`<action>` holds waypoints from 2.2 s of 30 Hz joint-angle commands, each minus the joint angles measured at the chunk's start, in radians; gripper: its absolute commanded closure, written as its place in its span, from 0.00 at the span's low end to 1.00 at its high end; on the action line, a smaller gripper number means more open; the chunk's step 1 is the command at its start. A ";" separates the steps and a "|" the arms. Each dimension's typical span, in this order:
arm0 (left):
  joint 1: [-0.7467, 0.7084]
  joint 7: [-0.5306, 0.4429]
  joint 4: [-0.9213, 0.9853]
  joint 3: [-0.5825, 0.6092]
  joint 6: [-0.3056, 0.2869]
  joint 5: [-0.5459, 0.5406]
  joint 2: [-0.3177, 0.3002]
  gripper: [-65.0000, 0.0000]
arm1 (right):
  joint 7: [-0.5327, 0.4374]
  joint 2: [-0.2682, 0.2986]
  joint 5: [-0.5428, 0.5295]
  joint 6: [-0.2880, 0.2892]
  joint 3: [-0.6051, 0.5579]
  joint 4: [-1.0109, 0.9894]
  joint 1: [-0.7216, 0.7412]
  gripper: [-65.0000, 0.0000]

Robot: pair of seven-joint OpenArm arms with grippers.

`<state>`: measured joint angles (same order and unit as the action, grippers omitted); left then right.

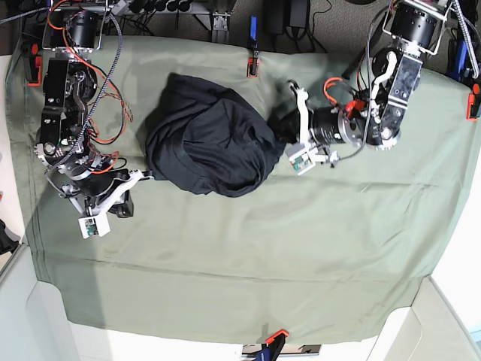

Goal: Fold the T-shirt properly
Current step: 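Grasp the bundle's sides with both grippers and push them inward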

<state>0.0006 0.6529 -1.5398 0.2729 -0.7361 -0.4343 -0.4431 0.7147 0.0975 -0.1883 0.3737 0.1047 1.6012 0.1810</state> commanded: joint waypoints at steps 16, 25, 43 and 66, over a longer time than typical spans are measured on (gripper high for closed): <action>0.327 -0.053 0.386 0.022 0.038 0.051 0.153 1.00 | 0.000 0.005 -0.010 -0.031 0.002 0.016 0.023 1.00; 0.325 0.069 0.326 0.020 0.038 -0.161 0.055 1.00 | -0.002 0.005 0.031 -0.037 0.050 0.016 0.015 1.00; -0.020 0.204 -0.333 0.020 0.038 -0.423 -0.175 1.00 | 0.011 -0.038 -0.071 -0.020 0.060 0.016 -0.134 1.00; -0.051 0.220 -0.359 0.020 0.038 -0.384 -0.195 1.00 | 0.000 -0.202 -0.031 -0.007 -0.217 0.033 -0.211 1.00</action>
<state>-0.0624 0.8875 -1.8839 0.3008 -0.6956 -0.8017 -0.6258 0.7357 -0.0998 -0.2070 0.3679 -0.1116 1.6089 -0.0418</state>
